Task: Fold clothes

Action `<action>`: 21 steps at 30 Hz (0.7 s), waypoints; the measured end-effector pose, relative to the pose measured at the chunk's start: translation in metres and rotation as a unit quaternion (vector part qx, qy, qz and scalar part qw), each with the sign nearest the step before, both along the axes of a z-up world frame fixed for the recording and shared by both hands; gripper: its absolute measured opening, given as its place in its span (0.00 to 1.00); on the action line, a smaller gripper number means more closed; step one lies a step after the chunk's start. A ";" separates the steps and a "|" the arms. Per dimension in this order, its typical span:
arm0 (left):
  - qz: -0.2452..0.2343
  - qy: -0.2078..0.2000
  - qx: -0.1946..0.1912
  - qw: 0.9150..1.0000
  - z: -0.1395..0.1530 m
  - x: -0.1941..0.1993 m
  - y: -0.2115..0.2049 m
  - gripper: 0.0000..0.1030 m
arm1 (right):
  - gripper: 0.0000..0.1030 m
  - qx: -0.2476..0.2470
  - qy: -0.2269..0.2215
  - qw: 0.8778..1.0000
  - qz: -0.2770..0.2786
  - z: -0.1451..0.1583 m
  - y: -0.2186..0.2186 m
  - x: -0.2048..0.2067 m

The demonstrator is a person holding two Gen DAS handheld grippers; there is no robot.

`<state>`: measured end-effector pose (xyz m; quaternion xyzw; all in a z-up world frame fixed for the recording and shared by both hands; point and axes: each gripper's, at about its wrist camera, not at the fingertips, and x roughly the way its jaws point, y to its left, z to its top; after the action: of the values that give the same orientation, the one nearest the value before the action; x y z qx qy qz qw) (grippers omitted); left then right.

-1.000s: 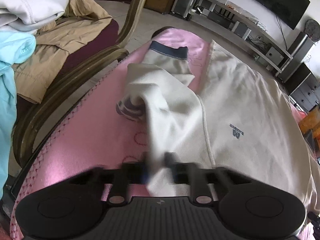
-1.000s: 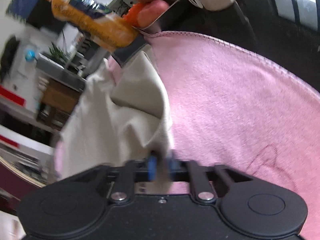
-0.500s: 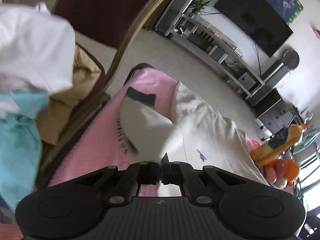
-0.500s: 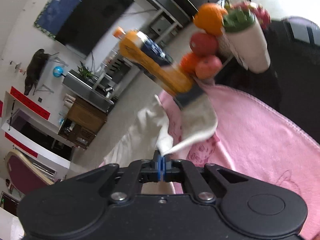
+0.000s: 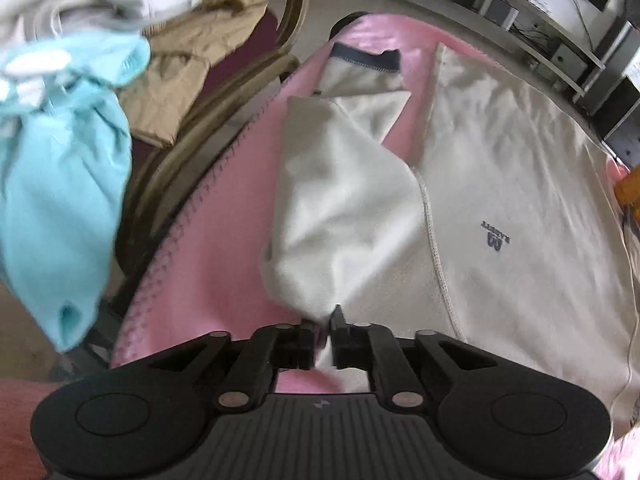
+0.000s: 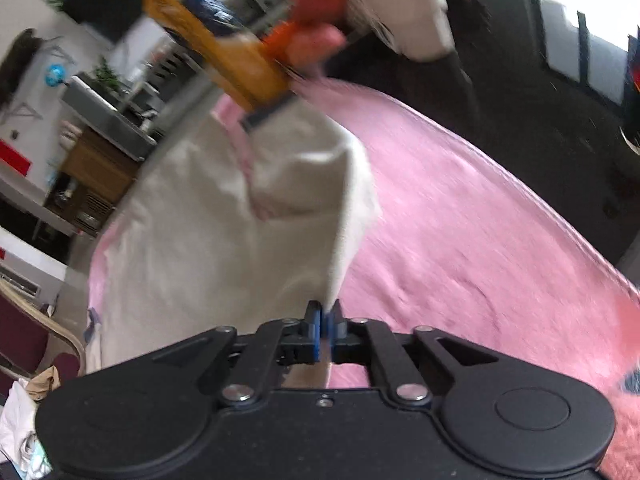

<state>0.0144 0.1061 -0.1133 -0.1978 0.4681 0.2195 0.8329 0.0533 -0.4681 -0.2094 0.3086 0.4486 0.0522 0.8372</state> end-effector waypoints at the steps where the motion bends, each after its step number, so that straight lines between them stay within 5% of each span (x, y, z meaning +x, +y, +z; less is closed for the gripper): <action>1: -0.005 0.000 0.010 1.000 0.006 -0.004 -0.001 0.21 | 0.12 0.001 0.005 1.000 0.005 0.000 0.001 -0.003; 4: -0.026 0.017 0.056 0.998 0.021 -0.021 -0.015 0.25 | 0.27 0.005 0.020 1.000 0.021 -0.001 0.004 -0.013; 8: -0.071 0.035 0.093 0.992 0.028 -0.050 -0.049 0.23 | 0.28 0.009 0.041 0.998 0.041 -0.002 0.009 -0.026; 10: -0.124 0.012 0.072 0.990 0.027 -0.053 -0.071 0.22 | 0.28 0.012 0.051 0.997 0.052 -0.002 0.011 -0.032; 15: -0.258 -0.029 0.077 0.963 0.009 -0.025 -0.139 0.24 | 0.20 -0.027 0.040 0.987 0.153 -0.004 0.074 -0.025; 18: -0.301 -0.016 0.079 0.950 -0.013 -0.008 -0.163 0.24 | 0.20 -0.085 0.018 0.979 0.186 -0.013 0.110 -0.014; 21: -0.340 0.023 0.081 0.937 -0.022 -0.018 -0.171 0.22 | 0.19 -0.108 0.065 0.972 0.197 -0.035 0.118 -0.014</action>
<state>-0.0038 -0.0645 -0.1357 0.0464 0.5073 -0.0346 0.8598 0.0388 -0.3500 -0.2442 0.1247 0.5571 0.1472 0.8077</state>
